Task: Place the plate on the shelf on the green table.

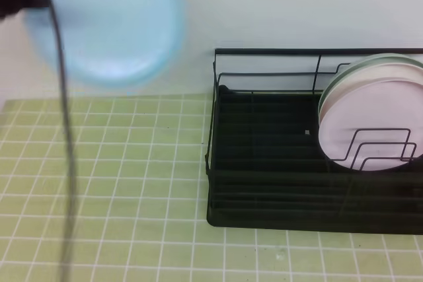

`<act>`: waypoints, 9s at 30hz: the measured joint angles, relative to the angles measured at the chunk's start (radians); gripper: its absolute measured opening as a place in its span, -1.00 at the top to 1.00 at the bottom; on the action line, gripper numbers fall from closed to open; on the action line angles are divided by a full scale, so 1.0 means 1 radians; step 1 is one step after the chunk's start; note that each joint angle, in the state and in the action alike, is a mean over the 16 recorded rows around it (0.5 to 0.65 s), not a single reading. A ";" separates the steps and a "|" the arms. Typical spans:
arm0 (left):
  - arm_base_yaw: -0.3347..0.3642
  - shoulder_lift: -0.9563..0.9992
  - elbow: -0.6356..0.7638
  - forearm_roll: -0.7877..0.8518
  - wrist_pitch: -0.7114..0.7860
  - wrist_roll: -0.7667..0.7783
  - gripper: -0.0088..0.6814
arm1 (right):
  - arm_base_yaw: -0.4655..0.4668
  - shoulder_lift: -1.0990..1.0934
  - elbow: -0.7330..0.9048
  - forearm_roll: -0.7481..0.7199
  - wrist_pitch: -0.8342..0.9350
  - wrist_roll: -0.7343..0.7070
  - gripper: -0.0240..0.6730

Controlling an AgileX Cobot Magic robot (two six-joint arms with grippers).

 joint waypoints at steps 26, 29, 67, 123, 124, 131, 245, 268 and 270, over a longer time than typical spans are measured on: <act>-0.788 -0.089 0.075 -0.394 -0.335 0.296 0.97 | 0.000 0.032 -0.132 0.491 -0.047 -0.049 -0.54; -0.817 -0.088 0.084 -0.417 -0.368 0.309 0.97 | 0.000 0.062 -0.134 0.534 -0.060 -0.073 -0.45; -0.879 -0.436 0.244 -0.771 -0.992 0.911 0.76 | 0.003 1.074 -1.186 -0.144 0.528 -0.785 0.57; -0.879 -0.497 0.588 -1.083 -1.276 1.284 0.97 | 0.157 1.512 -1.370 -0.576 0.675 -0.577 0.28; -0.879 -0.497 0.588 -1.079 -1.276 1.285 0.97 | 0.157 1.512 -1.370 -0.582 0.676 -0.560 0.26; -0.879 -0.511 0.588 -1.030 -1.276 1.271 0.97 | 0.157 1.482 -1.370 -0.636 0.675 -0.444 0.21; -0.131 -1.067 0.869 -1.124 -0.818 1.293 0.97 | 0.018 -0.282 0.347 -0.845 -0.140 0.512 0.93; 0.010 -1.088 1.059 -0.038 -0.611 0.100 0.97 | 0.018 -0.282 0.348 -0.845 -0.116 0.515 0.93; 0.018 -1.105 1.111 0.132 -0.532 -0.050 0.97 | 0.018 -0.282 0.348 -0.845 -0.116 0.515 0.93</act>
